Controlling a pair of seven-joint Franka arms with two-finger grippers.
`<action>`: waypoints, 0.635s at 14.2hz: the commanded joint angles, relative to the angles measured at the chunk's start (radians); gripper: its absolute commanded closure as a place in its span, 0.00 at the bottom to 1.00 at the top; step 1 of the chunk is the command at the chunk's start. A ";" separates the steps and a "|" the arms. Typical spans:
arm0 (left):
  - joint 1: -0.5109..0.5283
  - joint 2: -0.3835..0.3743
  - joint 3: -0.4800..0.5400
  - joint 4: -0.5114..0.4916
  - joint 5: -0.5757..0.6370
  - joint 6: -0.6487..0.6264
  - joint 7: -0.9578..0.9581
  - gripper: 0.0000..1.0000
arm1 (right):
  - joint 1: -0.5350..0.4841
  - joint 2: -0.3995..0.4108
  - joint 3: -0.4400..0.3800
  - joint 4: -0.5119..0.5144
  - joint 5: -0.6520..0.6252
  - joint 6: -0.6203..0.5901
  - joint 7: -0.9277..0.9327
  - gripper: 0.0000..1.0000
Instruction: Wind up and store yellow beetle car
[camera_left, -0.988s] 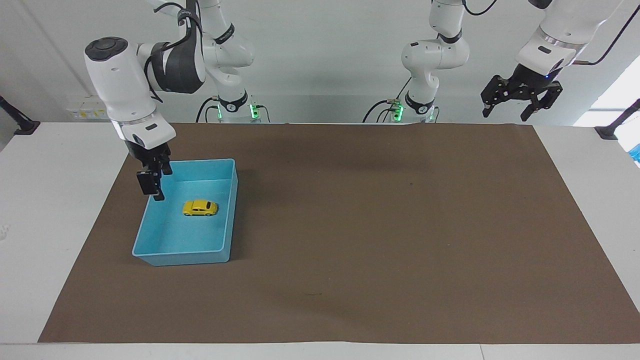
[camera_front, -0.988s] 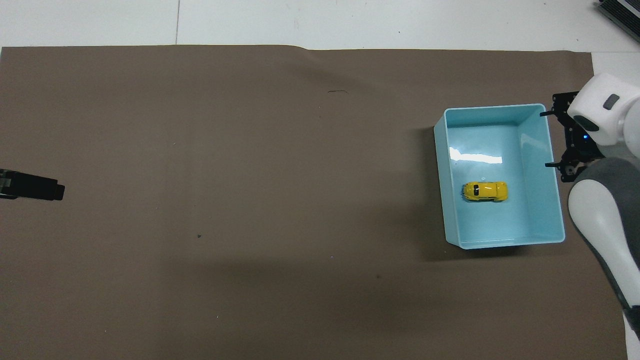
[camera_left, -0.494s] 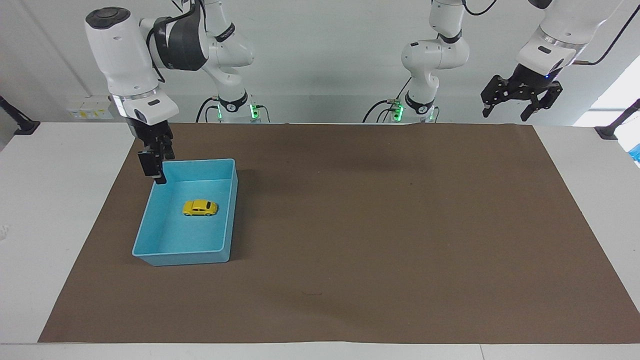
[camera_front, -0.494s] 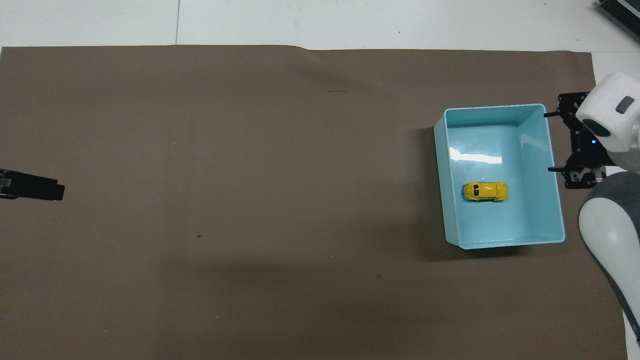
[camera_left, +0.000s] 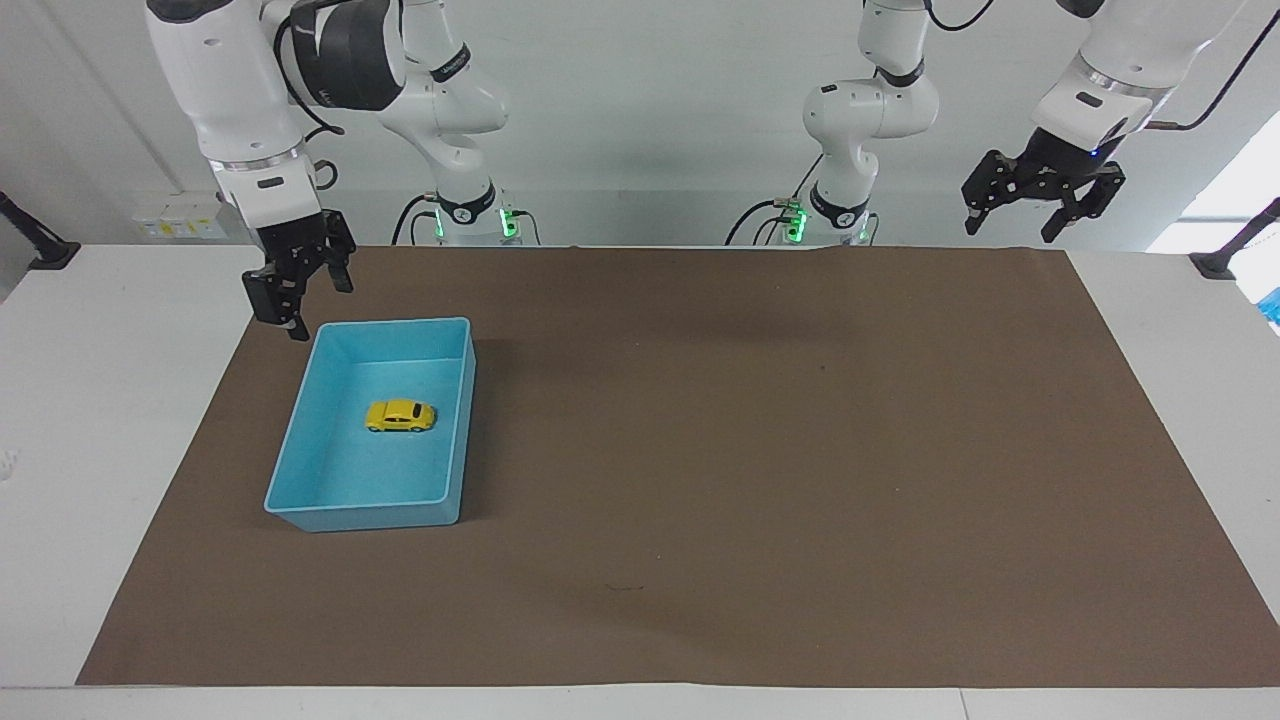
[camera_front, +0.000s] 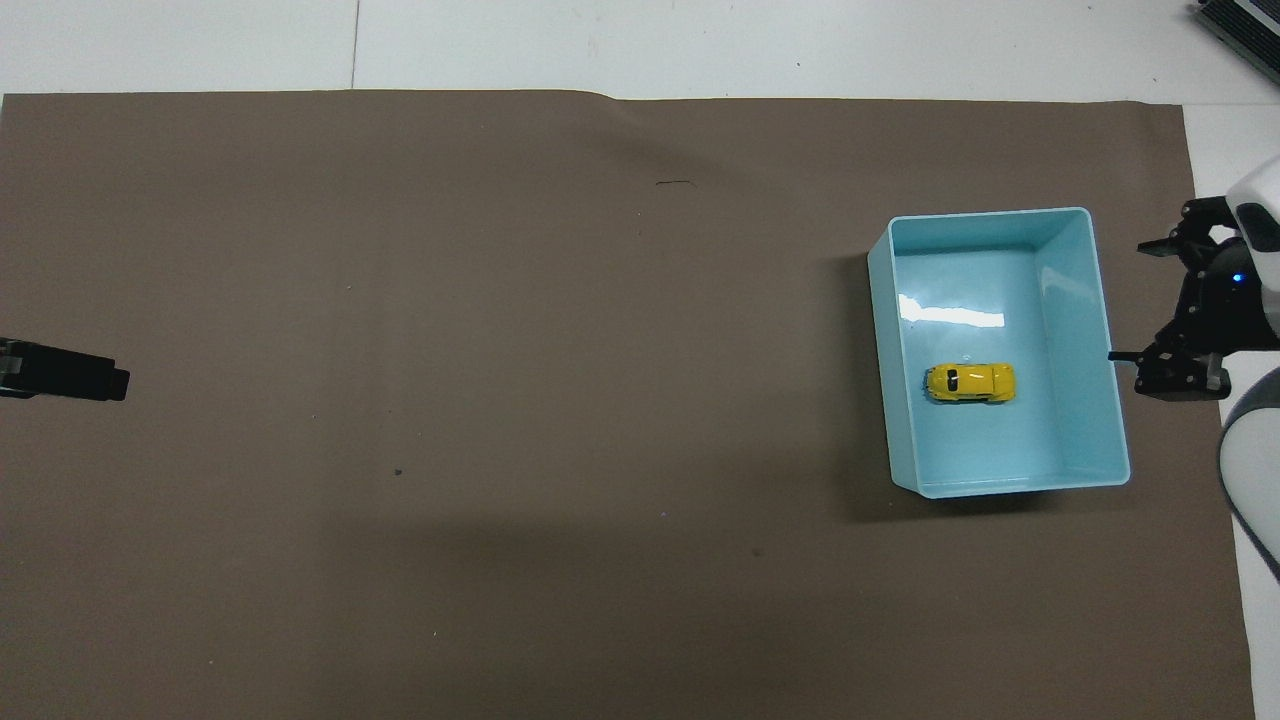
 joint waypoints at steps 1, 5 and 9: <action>0.013 -0.014 -0.004 -0.014 -0.014 0.000 -0.002 0.00 | 0.007 -0.006 -0.008 0.024 0.069 -0.063 0.238 0.00; 0.013 -0.014 -0.004 -0.014 -0.014 0.000 -0.002 0.00 | 0.018 -0.012 -0.006 0.041 0.074 -0.103 0.484 0.00; 0.013 -0.014 -0.004 -0.014 -0.014 0.000 -0.002 0.00 | 0.018 -0.013 -0.001 0.073 0.072 -0.169 0.728 0.00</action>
